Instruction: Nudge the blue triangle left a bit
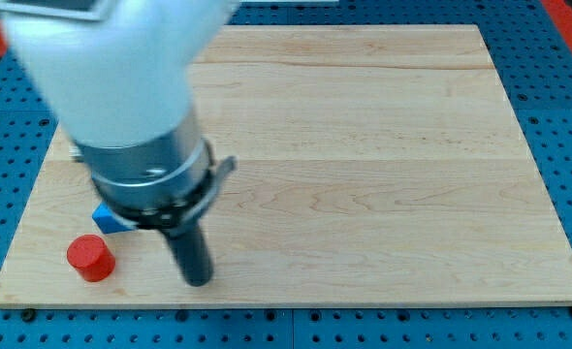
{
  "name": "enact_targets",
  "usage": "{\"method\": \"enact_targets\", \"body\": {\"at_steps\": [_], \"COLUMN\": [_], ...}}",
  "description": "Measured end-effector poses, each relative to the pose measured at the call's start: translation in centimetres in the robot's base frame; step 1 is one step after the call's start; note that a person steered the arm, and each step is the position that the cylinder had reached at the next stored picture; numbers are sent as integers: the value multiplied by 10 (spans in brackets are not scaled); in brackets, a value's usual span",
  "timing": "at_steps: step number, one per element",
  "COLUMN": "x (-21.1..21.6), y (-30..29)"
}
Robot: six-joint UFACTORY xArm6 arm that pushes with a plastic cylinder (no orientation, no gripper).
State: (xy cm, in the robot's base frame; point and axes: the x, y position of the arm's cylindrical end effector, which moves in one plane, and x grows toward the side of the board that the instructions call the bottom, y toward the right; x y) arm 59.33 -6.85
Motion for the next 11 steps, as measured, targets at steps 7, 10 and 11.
{"method": "enact_targets", "body": {"at_steps": [7, 10, 11], "x": [8, -77, -78], "y": [152, -24, -59]}}
